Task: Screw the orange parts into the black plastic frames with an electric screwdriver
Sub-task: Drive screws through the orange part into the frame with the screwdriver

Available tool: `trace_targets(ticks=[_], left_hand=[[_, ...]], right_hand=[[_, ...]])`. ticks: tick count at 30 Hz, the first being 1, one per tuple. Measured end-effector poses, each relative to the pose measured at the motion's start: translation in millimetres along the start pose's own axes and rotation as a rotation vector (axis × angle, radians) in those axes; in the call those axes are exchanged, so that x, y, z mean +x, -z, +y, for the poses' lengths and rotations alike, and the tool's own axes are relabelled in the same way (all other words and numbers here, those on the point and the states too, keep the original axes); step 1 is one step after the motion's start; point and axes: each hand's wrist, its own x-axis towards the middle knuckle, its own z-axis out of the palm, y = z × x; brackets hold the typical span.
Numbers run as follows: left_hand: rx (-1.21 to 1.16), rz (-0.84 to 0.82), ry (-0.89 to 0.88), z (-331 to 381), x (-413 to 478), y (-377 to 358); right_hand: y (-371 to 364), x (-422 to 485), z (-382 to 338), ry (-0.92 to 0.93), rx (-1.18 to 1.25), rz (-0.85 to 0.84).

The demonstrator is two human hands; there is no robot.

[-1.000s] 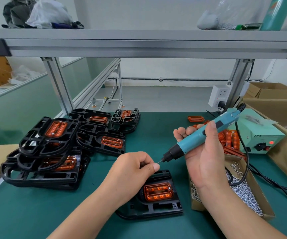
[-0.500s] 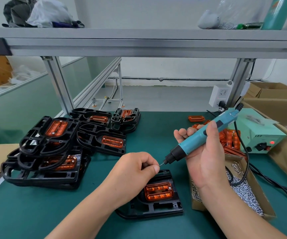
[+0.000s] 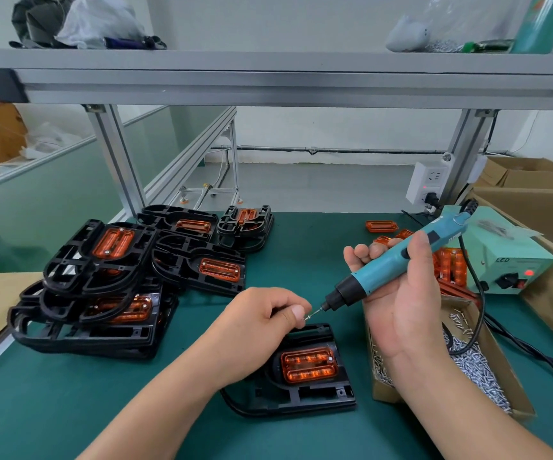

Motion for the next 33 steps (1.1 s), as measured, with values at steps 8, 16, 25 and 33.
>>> trace_targets(ticks=[8,16,25,33], left_hand=[[0.020,-0.001,-0.013,-1,-1,-5],[-0.009,0.017,-0.034,0,-1,-7],[0.182,-0.014,-0.032,-5,2,19],[0.330,-0.133,0.037,-18,7,22]], right_hand=[[-2,-2,-1,-0.004,0.007,0.009],[-3,-3,-2,0.004,-0.017,-0.005],[-6,-7,-3,-0.005,-0.029,-0.028],[-20,-23,1,-0.018,-0.128,-0.140]])
